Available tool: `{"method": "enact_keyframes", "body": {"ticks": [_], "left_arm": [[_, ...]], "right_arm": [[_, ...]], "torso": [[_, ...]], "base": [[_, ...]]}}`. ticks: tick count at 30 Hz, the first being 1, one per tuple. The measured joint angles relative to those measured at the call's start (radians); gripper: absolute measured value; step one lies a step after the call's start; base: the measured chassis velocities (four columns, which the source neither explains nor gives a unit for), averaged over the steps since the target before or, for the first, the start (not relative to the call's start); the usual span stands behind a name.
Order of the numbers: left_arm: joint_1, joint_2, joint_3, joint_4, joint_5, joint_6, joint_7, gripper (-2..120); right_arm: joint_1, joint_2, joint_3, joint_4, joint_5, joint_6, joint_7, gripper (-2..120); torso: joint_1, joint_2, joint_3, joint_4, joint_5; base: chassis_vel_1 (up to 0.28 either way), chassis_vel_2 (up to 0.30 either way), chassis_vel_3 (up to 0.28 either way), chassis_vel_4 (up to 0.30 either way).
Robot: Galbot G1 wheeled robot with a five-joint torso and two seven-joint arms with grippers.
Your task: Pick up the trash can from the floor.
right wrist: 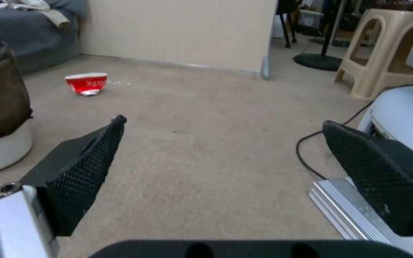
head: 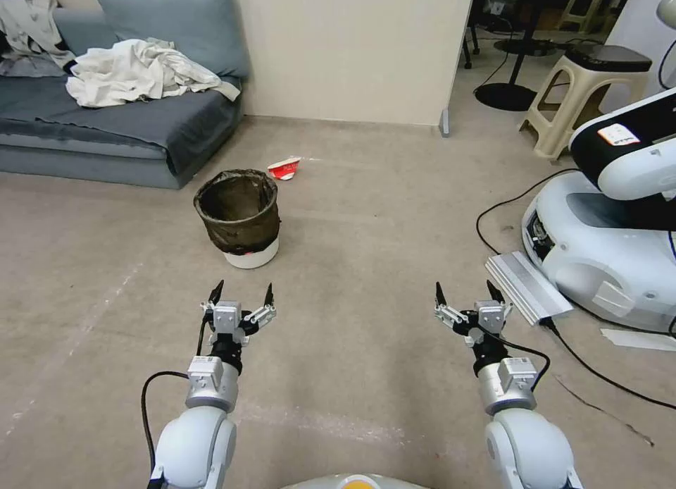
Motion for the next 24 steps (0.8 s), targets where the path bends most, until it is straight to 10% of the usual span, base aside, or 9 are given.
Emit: {"method": "enact_keyframes", "body": {"ticks": [24], "left_arm": [[0.000,0.000,0.000,0.000,0.000,0.000,0.000,100]], "right_arm": [[-0.001,0.000,0.000,0.001,0.001,-0.001,0.000,100]], "torso": [[0.000,0.000,0.000,0.0001,0.0000]], "base": [[0.000,0.000,0.000,0.000]]}}
